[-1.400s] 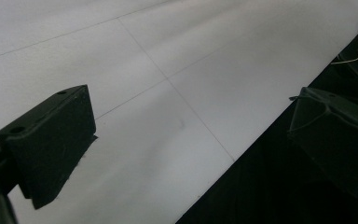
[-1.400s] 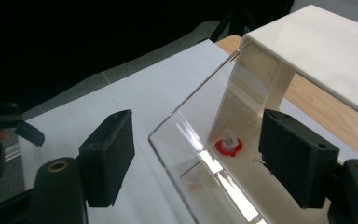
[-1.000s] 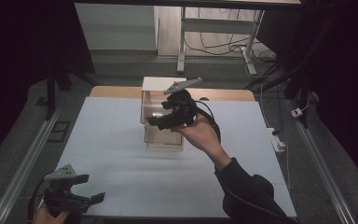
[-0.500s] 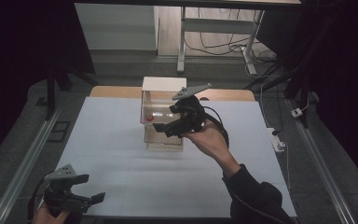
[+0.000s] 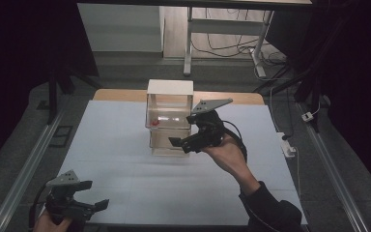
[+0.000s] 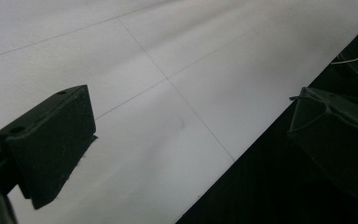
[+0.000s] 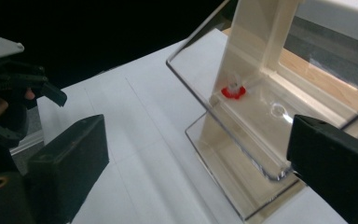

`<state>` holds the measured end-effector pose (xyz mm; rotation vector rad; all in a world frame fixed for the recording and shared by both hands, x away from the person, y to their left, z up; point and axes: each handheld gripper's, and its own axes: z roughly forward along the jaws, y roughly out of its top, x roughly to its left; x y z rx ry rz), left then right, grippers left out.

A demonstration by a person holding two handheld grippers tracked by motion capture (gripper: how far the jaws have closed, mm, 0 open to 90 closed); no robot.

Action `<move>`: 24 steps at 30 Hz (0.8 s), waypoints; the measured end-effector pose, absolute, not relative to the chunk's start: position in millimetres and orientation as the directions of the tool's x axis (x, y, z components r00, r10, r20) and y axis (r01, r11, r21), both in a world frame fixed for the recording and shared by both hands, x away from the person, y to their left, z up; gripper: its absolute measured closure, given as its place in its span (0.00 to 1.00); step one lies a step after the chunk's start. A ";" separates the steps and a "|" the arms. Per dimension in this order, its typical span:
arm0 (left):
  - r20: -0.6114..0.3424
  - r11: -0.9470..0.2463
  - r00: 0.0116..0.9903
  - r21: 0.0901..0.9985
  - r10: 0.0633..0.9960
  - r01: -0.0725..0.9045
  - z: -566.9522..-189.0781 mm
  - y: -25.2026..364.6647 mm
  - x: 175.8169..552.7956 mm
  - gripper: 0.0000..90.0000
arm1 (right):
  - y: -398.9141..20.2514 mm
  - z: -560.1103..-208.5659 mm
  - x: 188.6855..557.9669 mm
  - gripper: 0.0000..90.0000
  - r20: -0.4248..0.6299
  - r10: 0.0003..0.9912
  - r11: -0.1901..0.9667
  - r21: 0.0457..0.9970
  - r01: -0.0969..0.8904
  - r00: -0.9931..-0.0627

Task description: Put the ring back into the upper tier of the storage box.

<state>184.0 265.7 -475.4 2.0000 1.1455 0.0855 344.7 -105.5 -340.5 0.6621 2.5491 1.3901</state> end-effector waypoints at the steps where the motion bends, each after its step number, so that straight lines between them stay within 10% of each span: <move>1: -0.315 -0.259 0.585 0.674 0.747 0.692 -475.4 265.8 184.0 0.00 | -107.6 -342.4 343.7 0.04 0.070 0.459 0.468 0.829 0.307 -0.886; 24: -0.316 -0.259 0.586 0.674 0.746 0.692 -475.3 265.9 184.0 0.00 | -147.7 -378.8 323.5 0.00 0.100 0.516 0.416 0.839 0.351 -0.851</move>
